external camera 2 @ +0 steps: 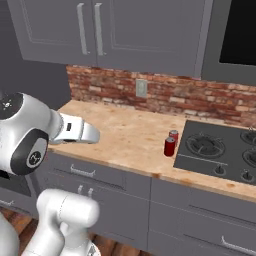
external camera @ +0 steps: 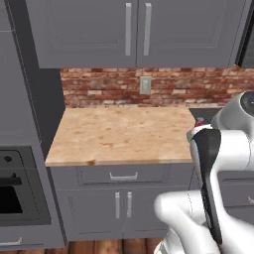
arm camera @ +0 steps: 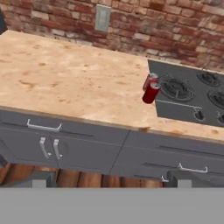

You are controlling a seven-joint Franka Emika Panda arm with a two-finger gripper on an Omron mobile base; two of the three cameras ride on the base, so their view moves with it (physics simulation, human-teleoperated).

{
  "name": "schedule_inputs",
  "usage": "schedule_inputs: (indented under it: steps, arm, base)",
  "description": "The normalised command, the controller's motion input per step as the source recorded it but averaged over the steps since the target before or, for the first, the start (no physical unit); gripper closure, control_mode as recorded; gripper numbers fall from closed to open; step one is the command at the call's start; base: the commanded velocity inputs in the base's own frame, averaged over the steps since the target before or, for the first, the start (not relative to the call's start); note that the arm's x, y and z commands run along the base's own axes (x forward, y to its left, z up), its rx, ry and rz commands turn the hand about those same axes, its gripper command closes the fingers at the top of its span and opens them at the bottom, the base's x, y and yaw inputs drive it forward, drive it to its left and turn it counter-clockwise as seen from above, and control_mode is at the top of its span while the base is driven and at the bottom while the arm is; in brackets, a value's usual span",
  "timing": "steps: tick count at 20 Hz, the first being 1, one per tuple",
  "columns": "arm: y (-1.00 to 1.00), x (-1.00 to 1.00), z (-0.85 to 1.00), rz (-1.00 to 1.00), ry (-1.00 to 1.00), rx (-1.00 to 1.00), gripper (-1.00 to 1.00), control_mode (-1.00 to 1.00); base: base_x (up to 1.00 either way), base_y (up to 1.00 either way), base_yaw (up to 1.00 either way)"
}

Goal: Four empty soda cans are scattered around the kitchen. Gather all the cans and cluster them next to the stove for recycling.

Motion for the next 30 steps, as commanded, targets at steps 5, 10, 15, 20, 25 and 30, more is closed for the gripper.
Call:
schedule_inputs:
  steps: [5, 10, 15, 20, 25, 30]
  arm:
    - [0.00, 0.00, 0.00, 0.00, 0.00, 0.00, -1.00, 1.00]
    - [0.00, 0.00, 0.00, 0.00, 0.00, 0.00, -1.00, 1.00]
    - [0.00, 0.00, 0.00, 0.00, 0.00, 0.00, -1.00, 1.00]
    - [0.00, 0.00, 0.00, 0.00, 0.00, 0.00, -1.00, 1.00]
    - [0.00, 0.00, 0.00, 0.00, 0.00, 0.00, -1.00, 1.00]
    - [0.00, 0.00, 0.00, 0.00, 0.00, 0.00, -1.00, 1.00]
  base:
    - [-1.00, 0.00, 0.36]
    - [-0.85, 0.00, 0.84]
    - [-0.29, 0.08, 1.00]
    - [-0.22, 0.05, 1.00]
    - [-0.01, 0.00, 0.98]
    - [0.18, 0.00, 0.89]
